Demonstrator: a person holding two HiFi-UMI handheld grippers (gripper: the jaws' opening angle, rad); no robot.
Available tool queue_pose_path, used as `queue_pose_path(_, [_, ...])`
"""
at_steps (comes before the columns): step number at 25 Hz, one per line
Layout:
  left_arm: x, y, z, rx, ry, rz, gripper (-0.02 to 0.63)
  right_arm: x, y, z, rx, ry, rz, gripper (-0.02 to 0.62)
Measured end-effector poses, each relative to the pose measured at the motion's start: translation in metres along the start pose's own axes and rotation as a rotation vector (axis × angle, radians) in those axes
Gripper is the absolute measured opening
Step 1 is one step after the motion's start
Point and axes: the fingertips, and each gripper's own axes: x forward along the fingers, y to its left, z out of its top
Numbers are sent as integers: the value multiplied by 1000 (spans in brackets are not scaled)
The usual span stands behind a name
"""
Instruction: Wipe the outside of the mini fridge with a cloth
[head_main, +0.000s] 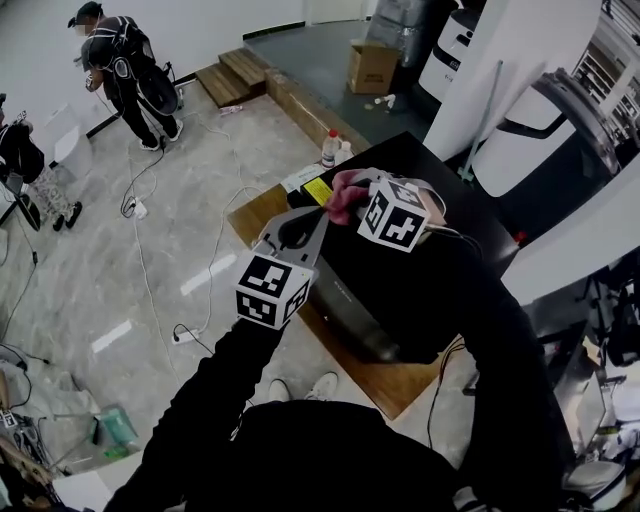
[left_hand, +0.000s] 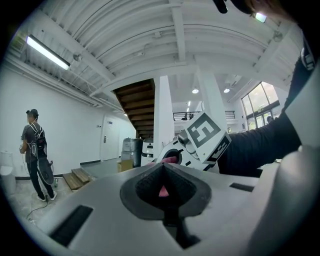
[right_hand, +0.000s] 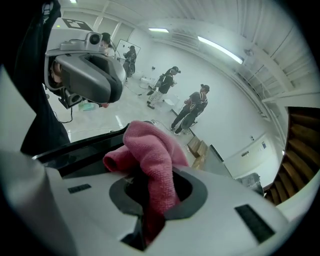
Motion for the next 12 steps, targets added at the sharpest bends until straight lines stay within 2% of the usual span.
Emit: queue_pose_path(12, [-9, -73, -1, -21, -14, -189, 6, -73, 64, -40, 107, 83, -22, 49])
